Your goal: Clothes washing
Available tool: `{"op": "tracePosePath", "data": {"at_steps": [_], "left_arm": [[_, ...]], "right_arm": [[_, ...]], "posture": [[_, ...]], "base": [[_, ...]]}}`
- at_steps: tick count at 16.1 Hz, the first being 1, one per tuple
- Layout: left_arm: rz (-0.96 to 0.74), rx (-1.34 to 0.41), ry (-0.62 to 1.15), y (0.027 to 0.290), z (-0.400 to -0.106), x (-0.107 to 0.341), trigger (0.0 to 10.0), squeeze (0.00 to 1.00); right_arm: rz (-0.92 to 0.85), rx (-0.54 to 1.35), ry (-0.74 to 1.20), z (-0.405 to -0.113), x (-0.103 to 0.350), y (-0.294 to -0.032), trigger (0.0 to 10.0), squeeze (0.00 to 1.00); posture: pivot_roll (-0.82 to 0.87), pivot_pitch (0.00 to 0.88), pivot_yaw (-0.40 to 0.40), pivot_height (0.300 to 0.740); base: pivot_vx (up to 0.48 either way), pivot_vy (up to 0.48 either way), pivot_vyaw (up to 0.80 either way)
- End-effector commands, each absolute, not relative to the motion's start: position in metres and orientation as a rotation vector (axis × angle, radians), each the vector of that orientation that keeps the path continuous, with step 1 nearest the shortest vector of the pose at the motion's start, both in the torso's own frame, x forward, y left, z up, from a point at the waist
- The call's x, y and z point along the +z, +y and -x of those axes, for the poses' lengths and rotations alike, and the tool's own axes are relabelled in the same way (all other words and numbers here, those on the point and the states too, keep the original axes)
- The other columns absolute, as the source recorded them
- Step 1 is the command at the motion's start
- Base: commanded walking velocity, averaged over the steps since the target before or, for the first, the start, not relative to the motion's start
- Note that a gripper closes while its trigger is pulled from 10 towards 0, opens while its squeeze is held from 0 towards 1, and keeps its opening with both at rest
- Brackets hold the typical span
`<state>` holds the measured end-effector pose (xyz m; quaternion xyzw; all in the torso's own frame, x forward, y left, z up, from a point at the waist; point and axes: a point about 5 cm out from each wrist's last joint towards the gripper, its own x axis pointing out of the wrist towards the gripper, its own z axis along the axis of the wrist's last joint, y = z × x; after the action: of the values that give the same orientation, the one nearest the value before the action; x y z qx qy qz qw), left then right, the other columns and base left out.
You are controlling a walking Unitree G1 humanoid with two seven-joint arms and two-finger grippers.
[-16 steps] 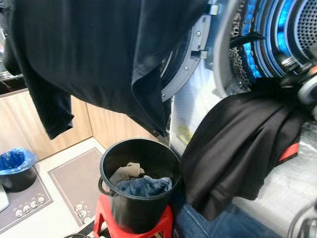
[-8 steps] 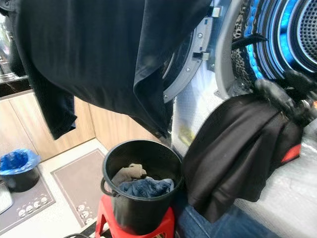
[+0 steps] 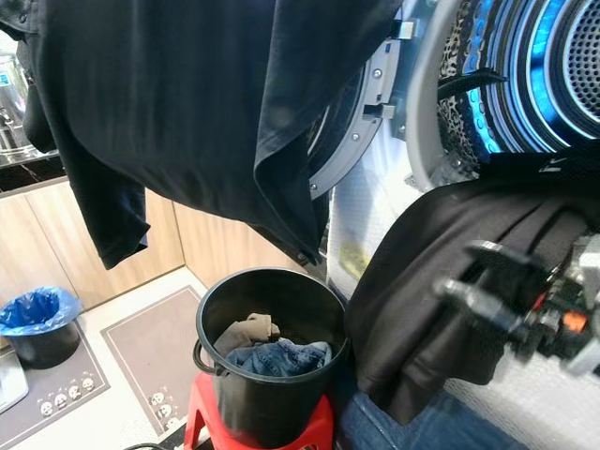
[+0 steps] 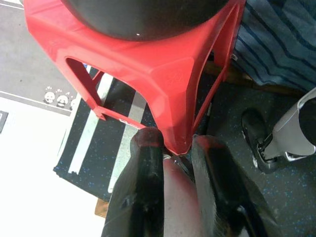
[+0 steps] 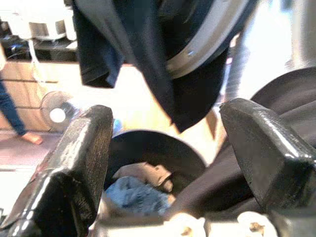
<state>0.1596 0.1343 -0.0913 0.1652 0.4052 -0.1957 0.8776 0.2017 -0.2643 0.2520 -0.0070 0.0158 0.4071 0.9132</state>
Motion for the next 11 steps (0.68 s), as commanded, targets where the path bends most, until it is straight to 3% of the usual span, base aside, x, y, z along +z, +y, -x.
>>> {"op": "tracePosePath", "data": {"at_steps": [1,6,11], "left_arm": [[-0.347,-0.418,0.932,0.139,-0.141,-0.100,10.0,0.00],[-0.343,-0.417,0.927,0.138,-0.143,-0.099,10.0,0.00],[-0.344,-0.425,0.933,0.138,-0.141,-0.100,10.0,0.00]], "right_arm": [[0.009,0.889,0.076,-0.196,0.246,-0.256,10.0,0.00],[-0.069,0.923,0.210,-0.179,0.217,-0.250,10.0,0.00],[-0.121,0.912,0.356,-0.158,0.195,-0.274,10.0,0.00]], "posture": [[-0.10,0.022,-0.036,0.740],[-0.10,0.022,-0.036,0.740],[-0.10,0.020,-0.034,0.740]], "base": [[0.000,0.000,0.00],[0.000,0.000,0.00],[0.000,0.000,0.00]]}}
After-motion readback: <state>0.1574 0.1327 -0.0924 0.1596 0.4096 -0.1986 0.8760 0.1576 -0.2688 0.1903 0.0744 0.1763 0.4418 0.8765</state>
